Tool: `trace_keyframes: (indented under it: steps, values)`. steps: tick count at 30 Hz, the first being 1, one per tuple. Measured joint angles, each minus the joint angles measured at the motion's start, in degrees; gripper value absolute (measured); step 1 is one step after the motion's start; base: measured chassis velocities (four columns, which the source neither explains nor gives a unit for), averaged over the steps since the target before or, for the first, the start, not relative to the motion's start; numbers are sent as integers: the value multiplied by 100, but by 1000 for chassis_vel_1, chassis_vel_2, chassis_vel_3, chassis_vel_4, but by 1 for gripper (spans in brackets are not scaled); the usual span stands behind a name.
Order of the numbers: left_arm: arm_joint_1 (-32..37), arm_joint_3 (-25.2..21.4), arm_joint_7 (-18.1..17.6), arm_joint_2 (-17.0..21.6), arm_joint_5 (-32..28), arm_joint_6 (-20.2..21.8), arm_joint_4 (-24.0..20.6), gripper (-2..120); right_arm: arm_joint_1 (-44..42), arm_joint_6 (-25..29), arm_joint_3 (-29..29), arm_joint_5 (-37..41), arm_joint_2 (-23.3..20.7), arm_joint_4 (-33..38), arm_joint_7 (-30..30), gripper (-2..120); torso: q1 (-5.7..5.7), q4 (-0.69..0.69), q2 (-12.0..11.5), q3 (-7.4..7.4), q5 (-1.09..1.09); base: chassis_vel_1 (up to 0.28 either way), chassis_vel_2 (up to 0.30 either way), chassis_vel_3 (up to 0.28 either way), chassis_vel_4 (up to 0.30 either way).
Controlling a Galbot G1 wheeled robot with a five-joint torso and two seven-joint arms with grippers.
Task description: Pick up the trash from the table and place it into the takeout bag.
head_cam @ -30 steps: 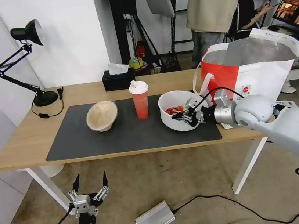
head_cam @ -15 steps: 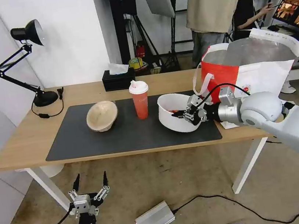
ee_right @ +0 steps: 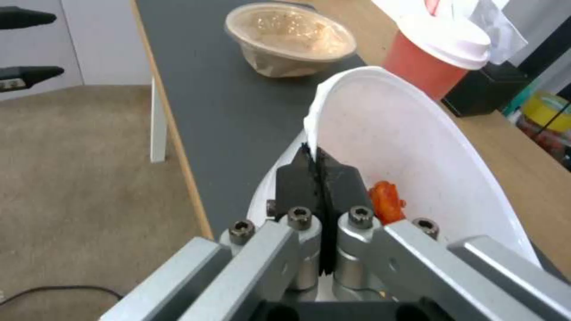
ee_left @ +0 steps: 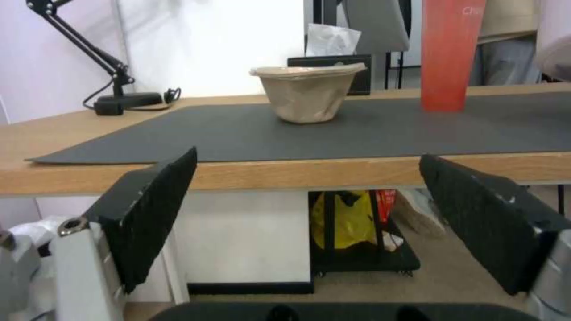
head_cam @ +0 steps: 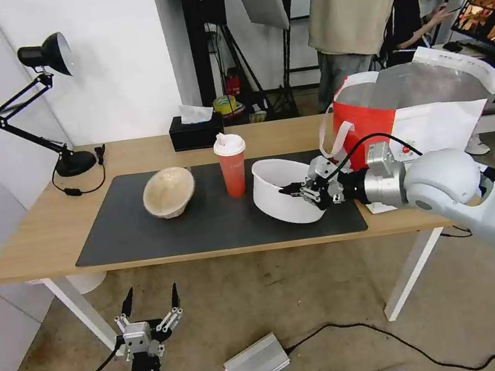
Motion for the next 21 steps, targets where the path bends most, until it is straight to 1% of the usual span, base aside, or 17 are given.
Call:
trace_keyframes:
  steps: [9, 21]
  values:
    - [15, 0, 0, -12, 5, -25, 2, 100, -16, 62, 58, -94, -90, 126, -31, 0, 0, 0, 0, 0, 0, 0, 0, 0, 0]
    - [-50, 49, -1, -23, 22, -25, 54, 100, -14, 190, 363, -297, -344, 599, -217, 0, 0, 0, 0, 0, 0, 0, 0, 0, 0]
